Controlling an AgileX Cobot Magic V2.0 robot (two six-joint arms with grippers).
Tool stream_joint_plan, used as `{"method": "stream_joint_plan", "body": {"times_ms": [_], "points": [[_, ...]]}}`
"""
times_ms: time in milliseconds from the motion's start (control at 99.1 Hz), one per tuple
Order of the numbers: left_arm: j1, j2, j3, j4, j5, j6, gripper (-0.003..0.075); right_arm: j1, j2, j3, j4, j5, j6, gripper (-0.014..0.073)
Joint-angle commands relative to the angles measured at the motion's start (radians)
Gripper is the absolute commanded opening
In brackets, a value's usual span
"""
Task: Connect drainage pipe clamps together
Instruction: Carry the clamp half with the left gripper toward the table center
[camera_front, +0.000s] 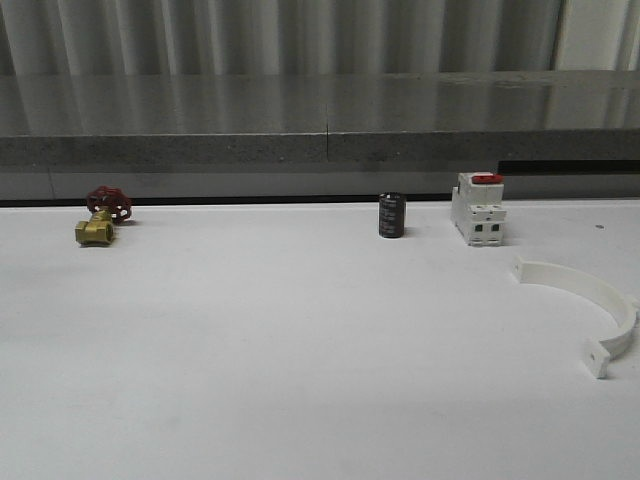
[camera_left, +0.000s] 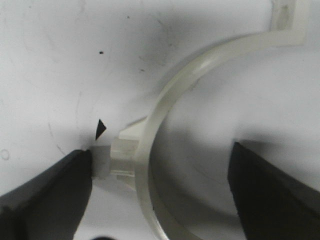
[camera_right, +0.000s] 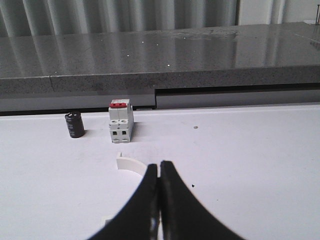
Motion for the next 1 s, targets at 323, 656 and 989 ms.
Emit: {"method": "stream_joint_plan", "body": {"times_ms": [323, 656, 989], "points": [[0.002, -0.058, -0.028, -0.014, -0.012, 0.000, 0.0021, -0.006, -0.019, -0.016, 0.000, -0.083, -0.008, -0.0068], [-0.051, -0.195, -0.019, -0.127, 0.086, 0.000, 0.0008, -0.006, -0.019, -0.016, 0.000, -0.083, -0.008, -0.0068], [-0.299, -0.295, 0.063, -0.172, 0.082, -0.200, 0.0008, -0.006, -0.019, -0.016, 0.000, -0.083, -0.008, -0.0068]]}}
